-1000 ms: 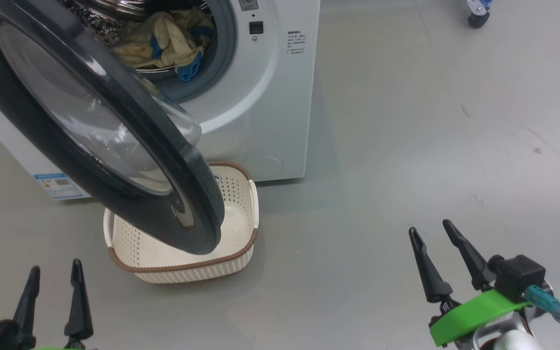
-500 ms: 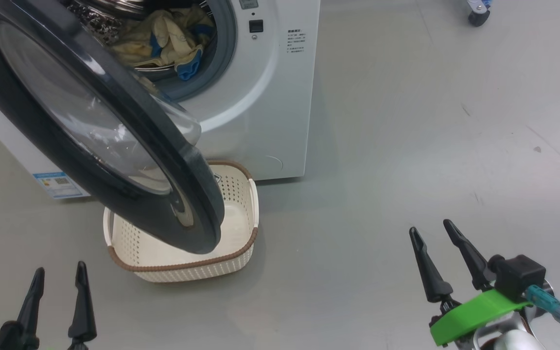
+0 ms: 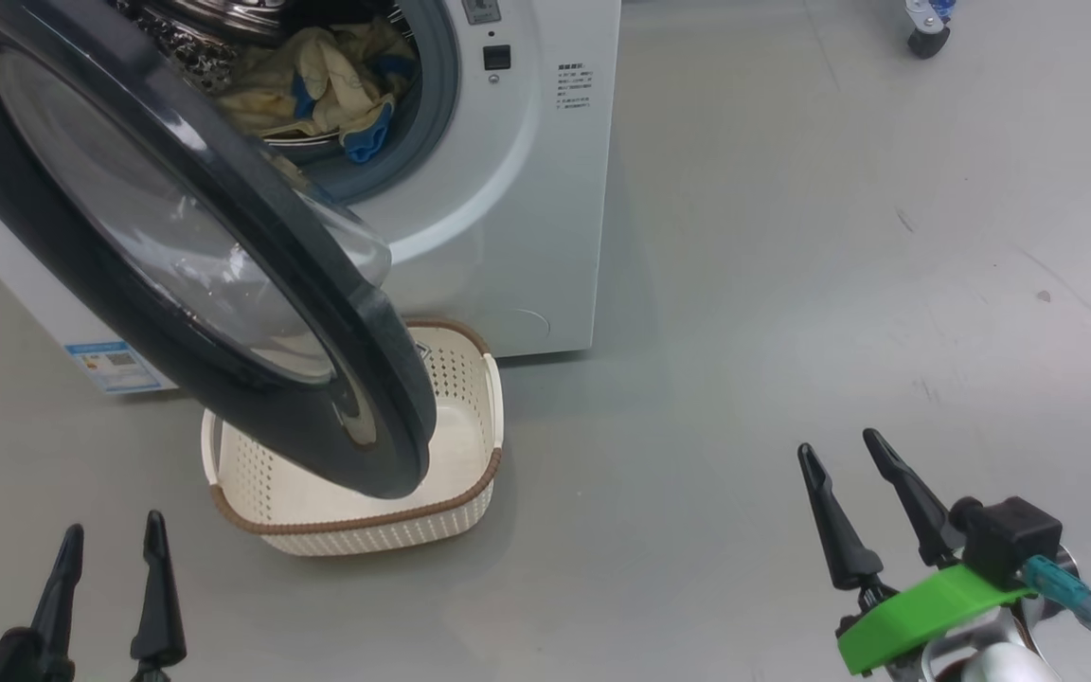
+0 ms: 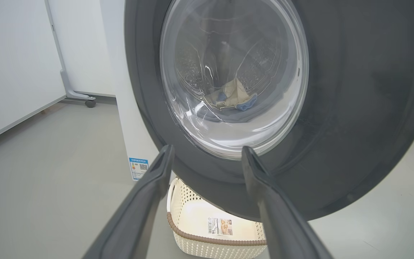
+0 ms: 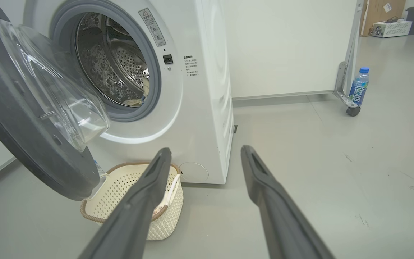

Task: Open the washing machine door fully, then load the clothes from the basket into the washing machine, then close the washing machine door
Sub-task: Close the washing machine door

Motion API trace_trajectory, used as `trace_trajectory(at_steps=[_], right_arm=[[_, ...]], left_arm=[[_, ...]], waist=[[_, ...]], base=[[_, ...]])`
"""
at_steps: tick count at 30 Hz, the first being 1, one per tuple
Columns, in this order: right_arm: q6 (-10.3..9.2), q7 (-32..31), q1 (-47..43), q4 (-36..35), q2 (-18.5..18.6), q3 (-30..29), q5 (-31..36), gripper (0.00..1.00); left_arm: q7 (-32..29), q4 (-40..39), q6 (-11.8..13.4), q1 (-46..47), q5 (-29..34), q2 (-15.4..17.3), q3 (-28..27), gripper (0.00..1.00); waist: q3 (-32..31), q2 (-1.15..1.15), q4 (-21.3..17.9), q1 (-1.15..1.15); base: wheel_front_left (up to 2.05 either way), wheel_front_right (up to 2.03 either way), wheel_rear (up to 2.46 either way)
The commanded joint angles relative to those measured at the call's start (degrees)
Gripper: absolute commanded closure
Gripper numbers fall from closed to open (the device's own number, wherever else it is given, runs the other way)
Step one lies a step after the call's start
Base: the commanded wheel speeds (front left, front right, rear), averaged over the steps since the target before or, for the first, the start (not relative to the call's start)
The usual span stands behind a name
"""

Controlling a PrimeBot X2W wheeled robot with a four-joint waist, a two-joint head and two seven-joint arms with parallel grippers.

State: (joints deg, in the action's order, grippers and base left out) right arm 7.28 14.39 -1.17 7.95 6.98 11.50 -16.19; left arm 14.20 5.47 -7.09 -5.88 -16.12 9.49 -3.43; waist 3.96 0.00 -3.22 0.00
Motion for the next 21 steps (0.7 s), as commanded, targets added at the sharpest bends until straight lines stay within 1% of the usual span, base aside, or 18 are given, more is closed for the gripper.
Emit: trace_trajectory(at_steps=[1,2,3,4,13,16,21], right_arm=[[0.21,0.61,1.74,-1.55,0.22,0.83,0.25,0.07],[0.21,0.61,1.70,-1.57,0.20,0.77,0.27,0.41],[0.21,0.61,1.68,-1.68,0.16,0.64,0.37,0.95],[0.21,0.61,1.65,-1.74,0.14,0.56,0.44,1.00],[0.21,0.61,1.52,-1.81,0.22,0.40,0.63,1.00],[0.21,0.61,2.28,-3.99,0.14,-0.15,0.92,1.00],[0.21,0.61,4.64,-10.53,0.77,-0.32,1.83,1.00]], left_arm=[[0.80,-1.55,-0.22,1.80,0.60,0.45,-2.42,0.00],[0.80,-1.52,-0.24,1.75,0.60,0.39,-2.49,0.00],[0.80,-1.56,-0.25,1.73,0.56,0.27,-2.64,0.00],[0.80,-1.57,-0.26,1.69,0.58,0.22,-2.74,0.00],[0.80,-1.89,-0.34,1.20,0.75,-0.06,-3.19,0.00],[0.80,-1.93,-0.36,1.13,0.67,-0.11,-3.27,0.00],[0.80,-1.83,-0.37,1.26,0.37,-0.40,-3.34,0.00]], waist=[[-0.09,0.00,0.02,0.00],[-0.16,0.00,0.02,0.00],[-0.21,0.00,0.02,0.00],[-0.24,0.00,0.02,0.00],[-0.45,0.00,-0.03,0.00],[-0.42,0.00,-0.11,0.00],[-0.47,0.00,0.07,0.00]], base=[[0.00,0.00,0.00],[0.00,0.00,0.00],[0.00,0.00,0.00],[0.00,0.00,0.00],[0.00,0.00,0.00],[0.00,0.00,0.00],[0.00,0.00,0.00]])
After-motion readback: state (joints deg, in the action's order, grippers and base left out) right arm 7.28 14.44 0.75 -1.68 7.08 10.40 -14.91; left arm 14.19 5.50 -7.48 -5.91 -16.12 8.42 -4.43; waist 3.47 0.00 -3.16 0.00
